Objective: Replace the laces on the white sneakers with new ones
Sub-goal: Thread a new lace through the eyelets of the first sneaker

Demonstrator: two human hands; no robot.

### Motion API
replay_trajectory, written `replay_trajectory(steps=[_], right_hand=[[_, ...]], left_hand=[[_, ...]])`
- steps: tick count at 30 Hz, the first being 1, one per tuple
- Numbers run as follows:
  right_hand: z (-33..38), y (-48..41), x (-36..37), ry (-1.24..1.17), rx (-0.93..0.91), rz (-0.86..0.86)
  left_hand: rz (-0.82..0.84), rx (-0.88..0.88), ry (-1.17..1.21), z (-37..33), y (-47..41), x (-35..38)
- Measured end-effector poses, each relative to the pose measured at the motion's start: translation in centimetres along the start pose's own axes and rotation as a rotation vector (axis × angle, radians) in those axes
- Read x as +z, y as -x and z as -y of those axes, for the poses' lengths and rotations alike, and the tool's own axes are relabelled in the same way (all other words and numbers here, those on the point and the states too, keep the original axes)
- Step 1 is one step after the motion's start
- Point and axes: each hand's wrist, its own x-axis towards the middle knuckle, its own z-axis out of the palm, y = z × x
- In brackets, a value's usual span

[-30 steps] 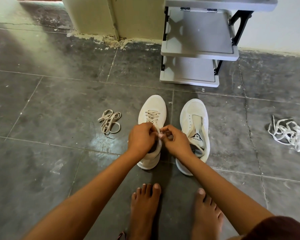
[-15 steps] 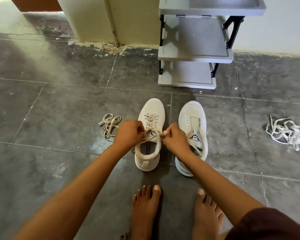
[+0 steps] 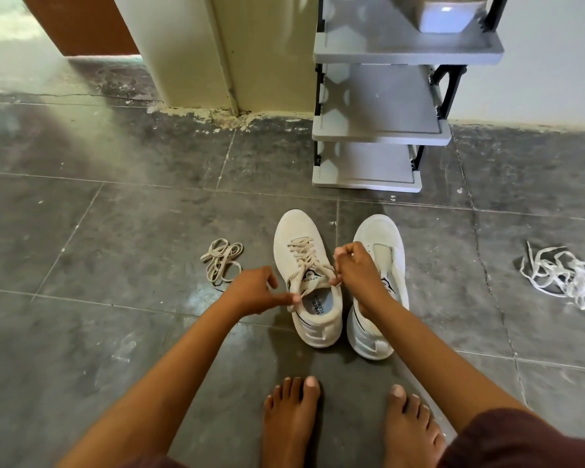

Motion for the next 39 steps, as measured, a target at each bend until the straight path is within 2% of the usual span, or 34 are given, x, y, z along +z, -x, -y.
replay_trajectory(steps=[3, 6, 9, 11, 15, 17, 18, 20, 22, 24, 30, 31, 33, 35, 36, 37, 39], right_hand=[[-0.2, -0.2, 0.4, 0.019, 0.037, 0.059], [0.3, -0.6, 0.3, -0.064, 0.105, 0.106], [1.8, -0.8, -0.3, -0.176, 0.125, 0.133], [3.3, -1.6, -1.7, -0.133, 0.063, 0.041], [5.8, -3.2, -5.4, -0.057, -0.116, -0.185], [5.3, -3.1, -5.1, 0.177, -0.239, -0.204], [4.6, -2.8, -4.5, 0.313, -0.295, -0.158], [2.5, -2.1, -2.8, 0.638, -0.307, 0.043], [0.5, -1.5, -1.4, 1.029, -0.293, 0.235], [-0.6, -1.2, -0.8, 1.203, -0.343, 0.284], [-0.4, -1.2, -1.0, 0.847, -0.362, 0.259], [0.1, -1.1, -1.3, 0.722, -0.343, 0.218], [2.1, -0.8, -2.6, 0.309, -0.275, 0.112], [4.3, -0.6, -4.3, -0.115, -0.230, 0.106], [5.0, -0.4, -4.9, -0.224, -0.225, 0.133], [5.4, -0.2, -5.1, -0.248, -0.224, 0.173], [5.5, 0.4, -4.5, -0.147, -0.187, 0.273]], left_hand=[[-0.164, 0.075, -0.019, -1.2, -0.3, 1.5], [-0.315, 0.119, 0.019, -2.3, -0.6, 1.9], [-0.380, 0.152, -0.129, -2.7, -0.9, 1.6], [-0.398, 0.138, -0.167, -2.0, -0.9, 1.1], [-0.398, 0.137, -0.100, -0.3, -0.6, 0.4], [-0.383, 0.138, -0.062, -0.2, -0.6, 0.5], [-0.373, 0.132, -0.034, -0.3, -0.6, 0.5], [-0.295, 0.116, 0.053, 0.1, -0.8, 0.1], [-0.149, 0.117, 0.113, 0.7, -0.7, -0.4], [-0.052, 0.143, 0.107, 1.1, -0.5, -0.3], [-0.137, 0.181, 0.063, 1.1, -0.9, 0.9], [-0.158, 0.186, 0.039, 1.1, -0.8, 1.0], [-0.191, 0.195, -0.003, 1.4, -0.6, 1.6], [-0.206, 0.204, -0.014, 1.4, -0.4, 1.8], [-0.205, 0.206, -0.020, 1.2, -0.4, 1.9], [-0.207, 0.205, -0.028, 1.0, -0.5, 1.9], [-0.232, 0.196, -0.036, 0.4, -0.7, 1.8]])
